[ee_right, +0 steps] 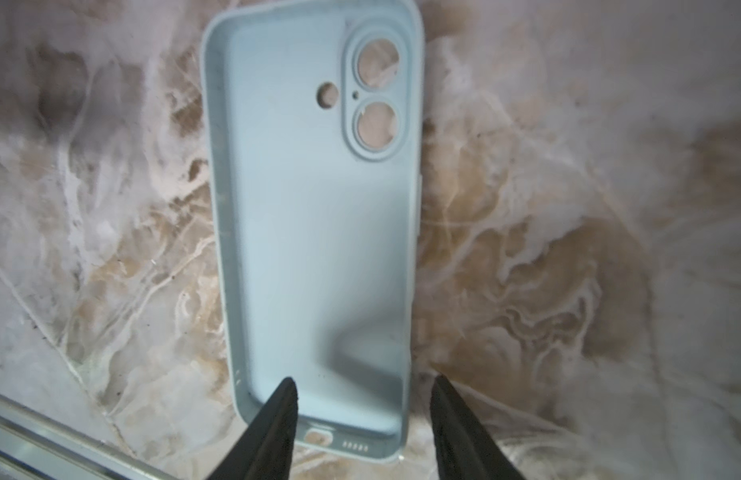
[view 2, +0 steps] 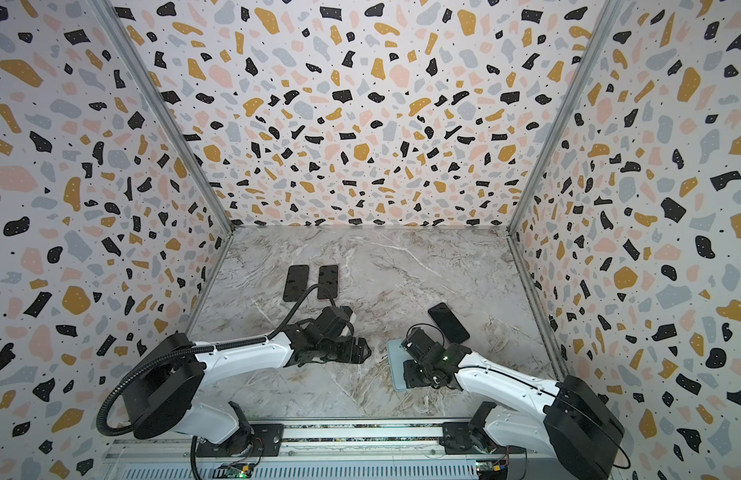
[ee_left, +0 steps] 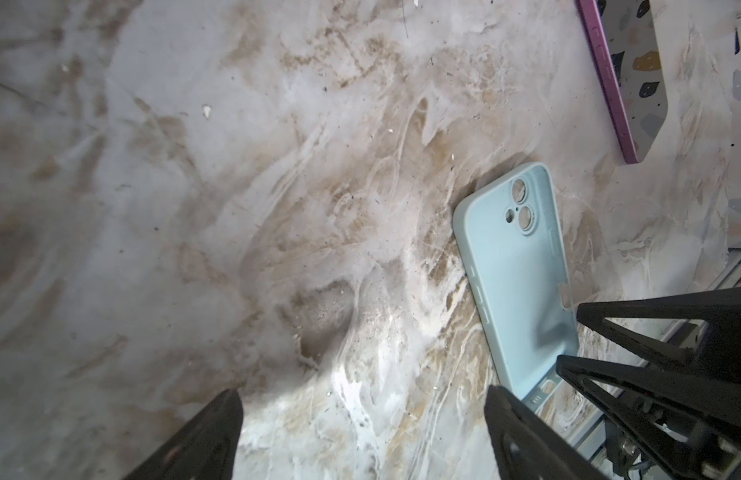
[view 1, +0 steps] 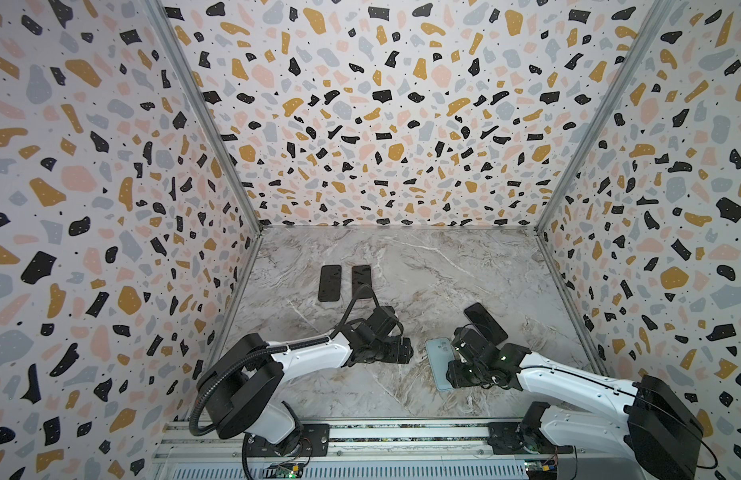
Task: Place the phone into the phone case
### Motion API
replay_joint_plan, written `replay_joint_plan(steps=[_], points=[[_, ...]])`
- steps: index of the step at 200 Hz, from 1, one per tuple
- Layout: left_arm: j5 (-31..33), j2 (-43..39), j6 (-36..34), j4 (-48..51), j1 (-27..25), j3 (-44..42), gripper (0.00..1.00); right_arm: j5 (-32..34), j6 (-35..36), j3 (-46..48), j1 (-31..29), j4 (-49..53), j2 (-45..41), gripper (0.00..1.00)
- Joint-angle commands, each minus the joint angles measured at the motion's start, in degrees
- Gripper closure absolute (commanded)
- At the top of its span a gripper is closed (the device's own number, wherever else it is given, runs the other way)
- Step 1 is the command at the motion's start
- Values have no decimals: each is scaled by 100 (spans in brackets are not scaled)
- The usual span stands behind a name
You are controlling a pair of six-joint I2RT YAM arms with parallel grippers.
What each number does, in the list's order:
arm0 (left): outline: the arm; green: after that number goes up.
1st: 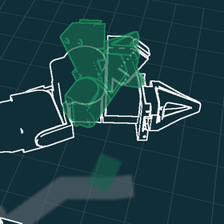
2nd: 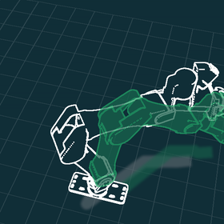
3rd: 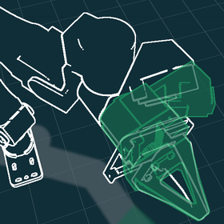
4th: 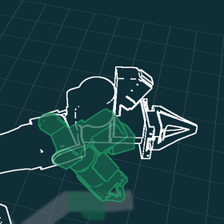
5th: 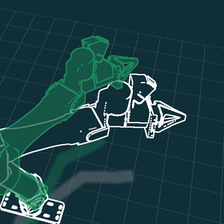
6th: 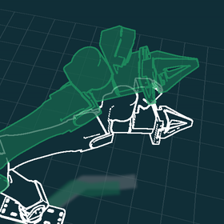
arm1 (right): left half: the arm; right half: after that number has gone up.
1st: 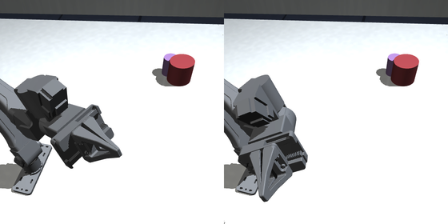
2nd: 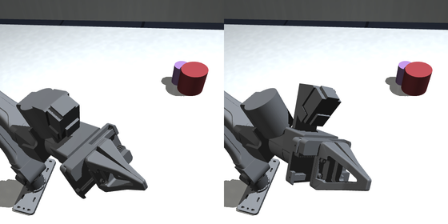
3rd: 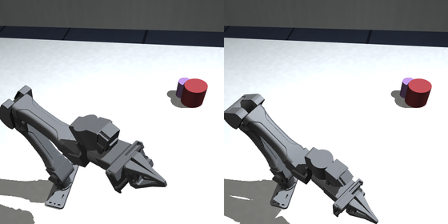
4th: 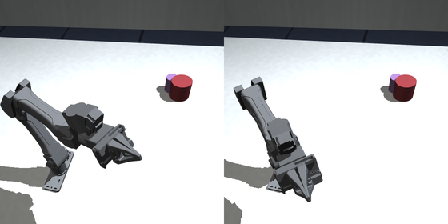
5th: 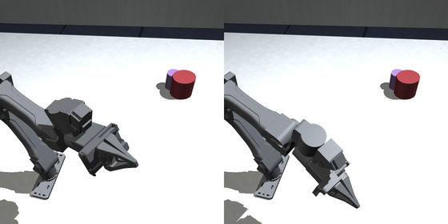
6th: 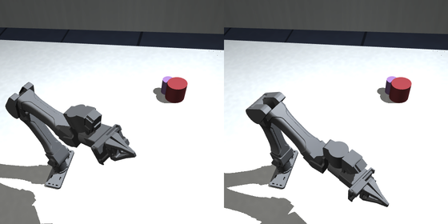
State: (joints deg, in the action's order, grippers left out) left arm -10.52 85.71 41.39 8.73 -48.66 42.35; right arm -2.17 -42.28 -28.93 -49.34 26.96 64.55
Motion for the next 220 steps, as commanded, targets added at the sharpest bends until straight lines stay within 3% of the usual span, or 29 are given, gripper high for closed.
replay_joint_plan(steps=[1,47,104,132,172,188,220], points=[[-64,85,-22,-83,-22,81,8,-119,-156,35,-48,-107,8,47],[-64,154,-77,-73,-34,99,8,-327,-297,142,-83,-360,46,51],[-64,78,-148,-35,-27,111,8,94,-205,-285,101,78,-58,52],[-98,17,-177,-4,-34,174,8,236,201,-750,831,137,-29,50],[-169,10,-280,53,-28,320,8,312,1051,-1325,2324,-448,589,47],[-211,40,-330,74,-30,383,8,762,1313,-1395,2743,-856,820,44],[-231,114,-442,149,-32,497,8,332,1599,-1498,3639,-1572,1436,41]])
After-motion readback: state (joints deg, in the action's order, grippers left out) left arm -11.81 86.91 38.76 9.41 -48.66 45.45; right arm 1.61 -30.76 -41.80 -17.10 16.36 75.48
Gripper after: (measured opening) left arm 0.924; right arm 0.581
